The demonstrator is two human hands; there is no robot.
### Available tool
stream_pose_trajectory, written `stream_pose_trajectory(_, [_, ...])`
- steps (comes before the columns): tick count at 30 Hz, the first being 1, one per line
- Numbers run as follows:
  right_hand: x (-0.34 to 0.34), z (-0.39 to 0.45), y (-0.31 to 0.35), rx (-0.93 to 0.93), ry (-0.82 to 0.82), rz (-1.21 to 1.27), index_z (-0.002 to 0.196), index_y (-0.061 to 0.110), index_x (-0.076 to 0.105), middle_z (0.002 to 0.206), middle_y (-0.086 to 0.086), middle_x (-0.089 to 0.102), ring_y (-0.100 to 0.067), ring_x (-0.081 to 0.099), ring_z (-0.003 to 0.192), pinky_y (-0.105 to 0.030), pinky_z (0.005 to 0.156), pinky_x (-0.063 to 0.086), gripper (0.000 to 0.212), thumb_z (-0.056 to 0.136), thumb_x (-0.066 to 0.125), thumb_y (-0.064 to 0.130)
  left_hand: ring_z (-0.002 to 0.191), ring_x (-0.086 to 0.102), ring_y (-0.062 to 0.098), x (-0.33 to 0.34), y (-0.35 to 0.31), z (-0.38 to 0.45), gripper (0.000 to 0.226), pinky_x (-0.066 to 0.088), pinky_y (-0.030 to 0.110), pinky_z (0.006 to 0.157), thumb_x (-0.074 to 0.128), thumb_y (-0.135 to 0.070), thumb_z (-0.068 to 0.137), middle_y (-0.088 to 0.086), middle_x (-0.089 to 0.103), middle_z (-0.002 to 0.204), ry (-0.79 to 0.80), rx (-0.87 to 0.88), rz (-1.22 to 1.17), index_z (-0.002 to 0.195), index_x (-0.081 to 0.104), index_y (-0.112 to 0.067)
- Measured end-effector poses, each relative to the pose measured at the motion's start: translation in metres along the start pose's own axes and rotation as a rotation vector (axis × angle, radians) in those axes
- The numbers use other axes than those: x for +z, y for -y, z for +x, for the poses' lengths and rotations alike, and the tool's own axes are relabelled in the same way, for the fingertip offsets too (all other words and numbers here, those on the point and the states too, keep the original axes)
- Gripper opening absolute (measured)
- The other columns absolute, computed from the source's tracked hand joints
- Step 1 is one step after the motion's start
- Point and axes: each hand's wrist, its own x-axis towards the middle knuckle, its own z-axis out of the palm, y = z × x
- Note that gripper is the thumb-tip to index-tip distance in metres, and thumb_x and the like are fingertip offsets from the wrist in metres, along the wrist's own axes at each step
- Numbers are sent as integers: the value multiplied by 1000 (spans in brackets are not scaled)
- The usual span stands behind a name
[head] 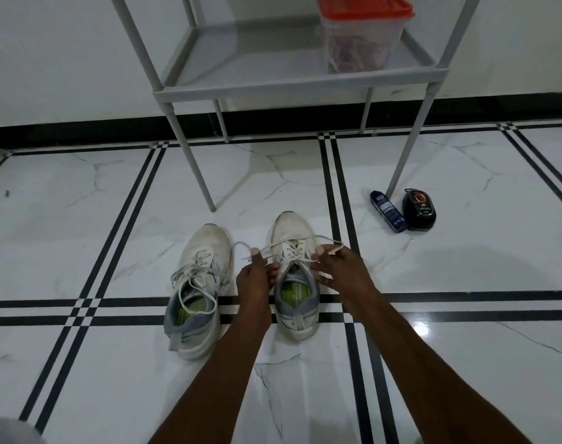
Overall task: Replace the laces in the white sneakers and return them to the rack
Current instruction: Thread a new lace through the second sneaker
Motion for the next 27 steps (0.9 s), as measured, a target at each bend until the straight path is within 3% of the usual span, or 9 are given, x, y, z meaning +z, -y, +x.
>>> stream_pose_trajectory(2, [7,1,5,-74,67,-122,103,11,68,96,-5,75,-14,71,84,-24,67,55,16,91,71,22,60,62,10,0,-2,-4,41,51,22,55,68,-49,92,3,73,78,58,5,95,93,73,-8])
stream_pose_trajectory(4, [11,3,4,-163,89,-315,99,11,72,90,-2,74,-9,69,79,-19,66,53,14,90,74,21,76,71,17,-1,-3,-4,35,59,29,67,77,-44,85,3,76,85,106,18,174,95,76,-11])
stream_pose_trajectory(6, [12,4,1,-238,85,-428,88,16,75,83,-2,75,-13,71,77,-25,69,57,7,89,75,23,93,72,27,-1,-2,-2,32,61,40,83,81,-38,83,8,77,93,118,80,201,97,76,-9])
stream_pose_trajectory(7, [12,4,1,-251,77,-431,84,17,76,80,-5,76,-19,72,77,-31,70,59,7,89,75,22,92,71,28,-1,-1,0,30,59,41,84,81,-34,84,8,76,90,95,117,220,94,75,-7])
stream_pose_trajectory(10, [9,6,0,-164,31,-256,80,7,75,76,-14,74,-27,73,72,-37,66,61,8,88,74,10,79,65,25,1,1,7,28,56,37,79,79,-29,87,6,70,77,-23,174,321,84,72,-2])
stream_pose_trajectory(13, [0,2,-4,-62,-79,-116,80,-3,71,69,-17,72,-29,72,67,-34,65,63,11,90,70,3,81,67,29,1,5,9,29,58,45,85,76,-28,89,16,73,84,-94,158,319,86,71,0])
stream_pose_trajectory(23, [-5,-2,-8,20,-221,16,80,-2,69,71,-21,71,-28,71,64,-34,66,63,11,87,74,6,81,59,25,3,6,1,33,43,30,74,68,-28,96,14,68,87,-111,134,422,92,69,4])
stream_pose_trajectory(25, [-5,-3,-9,42,-236,-5,81,0,70,76,-22,72,-28,72,68,-33,66,62,11,87,74,8,80,59,26,3,5,0,31,47,33,74,69,-28,95,11,66,81,-100,129,415,89,67,3])
stream_pose_trajectory(27, [-5,-3,-6,30,-201,-42,88,3,70,83,-19,73,-25,72,73,-31,65,61,11,90,72,13,84,63,30,-1,3,2,28,57,45,79,69,-30,95,12,69,84,-40,77,363,90,68,-3])
